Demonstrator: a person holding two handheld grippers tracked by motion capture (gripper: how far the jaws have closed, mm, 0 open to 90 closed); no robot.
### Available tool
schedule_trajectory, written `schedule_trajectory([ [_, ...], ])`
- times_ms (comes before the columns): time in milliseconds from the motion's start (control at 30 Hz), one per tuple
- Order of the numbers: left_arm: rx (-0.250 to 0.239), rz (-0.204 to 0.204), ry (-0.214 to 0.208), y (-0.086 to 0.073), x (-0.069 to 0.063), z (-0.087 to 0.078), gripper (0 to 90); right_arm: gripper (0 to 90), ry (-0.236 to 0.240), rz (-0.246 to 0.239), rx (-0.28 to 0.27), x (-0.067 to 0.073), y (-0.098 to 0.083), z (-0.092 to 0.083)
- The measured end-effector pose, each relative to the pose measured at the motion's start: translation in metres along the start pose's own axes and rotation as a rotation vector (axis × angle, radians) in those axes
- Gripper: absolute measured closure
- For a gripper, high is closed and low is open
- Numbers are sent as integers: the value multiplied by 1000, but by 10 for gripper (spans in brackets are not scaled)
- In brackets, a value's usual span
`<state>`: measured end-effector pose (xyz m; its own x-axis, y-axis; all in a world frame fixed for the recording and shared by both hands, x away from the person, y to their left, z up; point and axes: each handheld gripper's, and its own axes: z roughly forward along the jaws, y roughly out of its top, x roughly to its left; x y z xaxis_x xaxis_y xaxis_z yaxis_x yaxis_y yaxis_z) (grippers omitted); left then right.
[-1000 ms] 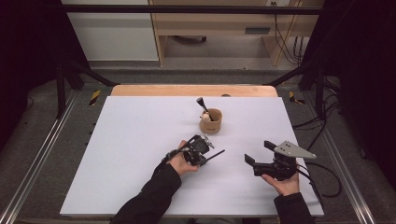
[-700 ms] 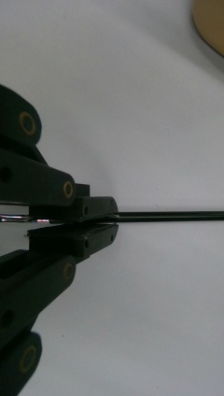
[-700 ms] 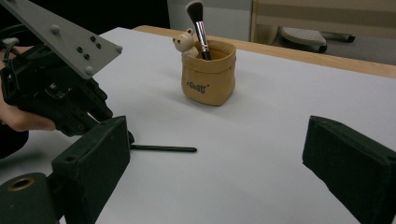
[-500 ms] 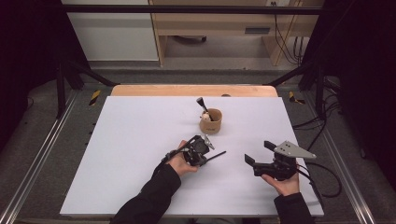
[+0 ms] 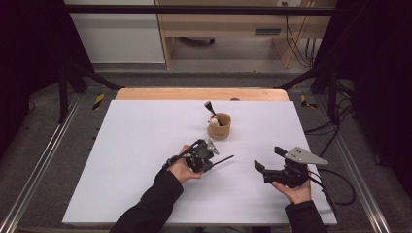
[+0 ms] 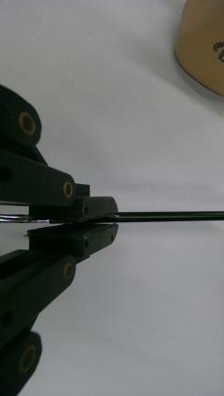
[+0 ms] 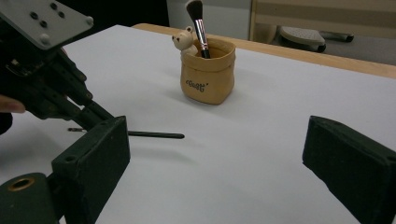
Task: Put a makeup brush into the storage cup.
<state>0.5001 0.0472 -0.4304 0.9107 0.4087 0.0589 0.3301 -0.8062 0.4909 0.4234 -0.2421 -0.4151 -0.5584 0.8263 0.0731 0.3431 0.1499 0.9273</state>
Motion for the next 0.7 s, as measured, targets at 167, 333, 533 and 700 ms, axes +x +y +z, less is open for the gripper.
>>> schedule_trajectory([
  [167,-27,5,-14,-3,-2,-10,856,79,-6,-18,6,2,0,1],
  [333,-41,14,-13,-7,-3,-19,857,78,-3,-25,16,3,0,3],
  [533,-58,21,-17,-11,-5,-30,856,79,1,-33,21,5,1,4],
  [700,-76,24,-21,-14,-7,-37,856,79,3,-58,28,9,3,7],
])
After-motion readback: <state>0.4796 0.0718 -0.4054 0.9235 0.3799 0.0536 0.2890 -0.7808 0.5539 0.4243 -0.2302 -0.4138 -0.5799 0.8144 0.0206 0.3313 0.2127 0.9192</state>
